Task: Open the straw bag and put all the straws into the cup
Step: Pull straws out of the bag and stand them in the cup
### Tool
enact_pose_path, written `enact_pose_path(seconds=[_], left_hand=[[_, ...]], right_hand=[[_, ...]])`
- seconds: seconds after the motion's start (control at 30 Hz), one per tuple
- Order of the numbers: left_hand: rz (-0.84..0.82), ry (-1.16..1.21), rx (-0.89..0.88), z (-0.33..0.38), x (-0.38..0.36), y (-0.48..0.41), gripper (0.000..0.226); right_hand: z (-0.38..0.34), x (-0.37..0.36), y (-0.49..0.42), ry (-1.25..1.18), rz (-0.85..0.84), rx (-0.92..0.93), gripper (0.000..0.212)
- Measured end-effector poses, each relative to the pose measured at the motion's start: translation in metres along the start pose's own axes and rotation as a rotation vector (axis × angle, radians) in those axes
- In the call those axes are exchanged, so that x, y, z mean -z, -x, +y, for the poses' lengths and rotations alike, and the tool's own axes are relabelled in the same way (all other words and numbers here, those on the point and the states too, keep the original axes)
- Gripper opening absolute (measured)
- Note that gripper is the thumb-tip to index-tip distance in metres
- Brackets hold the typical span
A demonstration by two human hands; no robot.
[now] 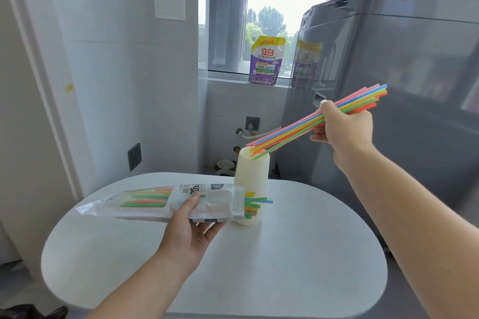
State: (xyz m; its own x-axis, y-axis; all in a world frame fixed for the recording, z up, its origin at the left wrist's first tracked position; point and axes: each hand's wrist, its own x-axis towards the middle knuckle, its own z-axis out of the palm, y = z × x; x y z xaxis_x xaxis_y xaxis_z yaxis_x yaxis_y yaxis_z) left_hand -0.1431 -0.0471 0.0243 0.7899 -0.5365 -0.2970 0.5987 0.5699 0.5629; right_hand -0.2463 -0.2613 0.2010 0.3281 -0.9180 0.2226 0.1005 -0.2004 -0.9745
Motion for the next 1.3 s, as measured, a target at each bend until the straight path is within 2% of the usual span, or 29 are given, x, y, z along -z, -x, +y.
enact_pose_path(seconds=[0.2, 0.4, 0.63, 0.9, 1.07, 1.13, 1.3], left_hand=[[-0.001, -0.01, -0.002, 0.003, 0.0, 0.002, 0.025], [-0.002, -0.014, -0.017, 0.006, 0.004, 0.002, 0.029], [-0.008, -0.012, -0.018, 0.008, 0.007, 0.0, 0.029], [-0.002, -0.013, -0.02, 0.008, 0.008, 0.0, 0.029], [-0.002, -0.007, -0.034, 0.013, 0.01, 0.0, 0.025], [0.001, -0.009, -0.04, 0.015, 0.011, 0.001, 0.024], [-0.002, -0.012, -0.051, 0.018, 0.013, 0.002, 0.026]], right_hand=[[-0.001, -0.014, -0.002, 0.092, -0.058, 0.034, 0.02], [-0.003, -0.03, -0.005, 0.215, -0.12, 0.109, 0.013], [0.007, -0.052, -0.006, 0.455, -0.236, 0.217, 0.023], [0.038, -0.085, -0.017, 0.671, -0.394, 0.126, 0.021], [0.059, -0.093, -0.015, 0.759, -0.424, 0.137, 0.03], [0.065, -0.092, -0.015, 0.766, -0.418, 0.138, 0.04], [0.07, -0.085, -0.012, 0.665, -0.369, 0.206, 0.062]])
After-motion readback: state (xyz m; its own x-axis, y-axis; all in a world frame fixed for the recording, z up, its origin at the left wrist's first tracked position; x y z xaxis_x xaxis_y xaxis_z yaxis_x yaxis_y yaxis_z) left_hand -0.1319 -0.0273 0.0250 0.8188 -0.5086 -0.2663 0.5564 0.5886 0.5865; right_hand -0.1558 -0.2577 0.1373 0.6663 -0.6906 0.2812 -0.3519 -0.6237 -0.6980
